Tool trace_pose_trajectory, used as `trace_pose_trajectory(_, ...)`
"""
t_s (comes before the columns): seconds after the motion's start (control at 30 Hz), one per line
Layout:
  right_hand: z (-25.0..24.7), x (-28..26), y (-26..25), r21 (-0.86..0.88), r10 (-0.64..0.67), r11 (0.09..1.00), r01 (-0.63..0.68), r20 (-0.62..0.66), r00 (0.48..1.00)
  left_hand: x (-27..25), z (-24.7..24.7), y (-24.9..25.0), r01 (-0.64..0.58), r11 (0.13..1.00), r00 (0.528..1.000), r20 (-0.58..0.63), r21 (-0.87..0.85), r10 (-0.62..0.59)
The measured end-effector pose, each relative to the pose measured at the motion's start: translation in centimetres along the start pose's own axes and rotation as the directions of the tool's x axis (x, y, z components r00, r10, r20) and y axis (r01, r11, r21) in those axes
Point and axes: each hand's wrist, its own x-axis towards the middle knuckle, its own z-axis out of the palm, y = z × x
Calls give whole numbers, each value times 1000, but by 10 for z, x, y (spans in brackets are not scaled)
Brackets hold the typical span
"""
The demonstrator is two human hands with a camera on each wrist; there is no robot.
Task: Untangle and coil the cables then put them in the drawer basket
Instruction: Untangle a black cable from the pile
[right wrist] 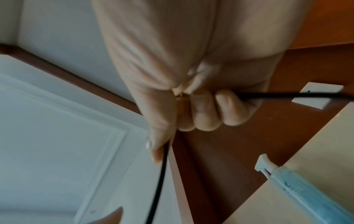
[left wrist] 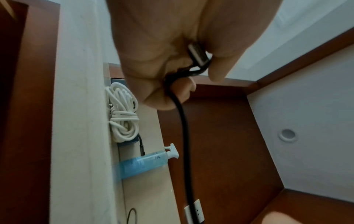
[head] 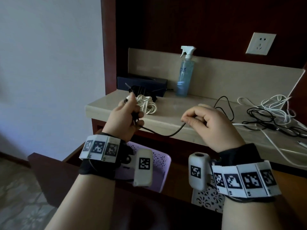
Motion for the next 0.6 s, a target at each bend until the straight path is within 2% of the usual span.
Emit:
trace_pose_trajectory(0.07,-3,3,-1,-42,-55,998,54,-31,998,-6,7,-7,21,994,997,71,107,-29)
trace_pose_trajectory(0.13,-13,3,1,-125,-30,992,33,28,999,-11,11,-10,29,987,994,100,159,-45)
trace_pose_trajectory(0.23,-31,1,8,-148,86,987,-61,167,982,-14,12,-10,27,991,998,58,128,-35)
trace_pose_trajectory(0.33,-34,1,12,-130,77,990,-51,204,976,-17,16,-8,0,995,1000,31,101,-3)
trace_pose_trajectory(0.4,-31,2,12,-78,-23,996,35,148,989,-21,23,-12,-16,989,998,55,150,8)
trace_pose_trajectory(0.47,-27,6,8,62,-130,990,127,57,990,-26,29,-18,-21,968,995,99,249,-4)
trace_pose_trajectory(0.53,-24,13,4,163,-198,966,201,-30,980,-31,35,-25,-7,950,981,187,312,-54)
trace_pose_trajectory(0.6,-21,22,2,199,-200,957,212,-79,977,-37,41,-32,26,948,940,314,318,-131)
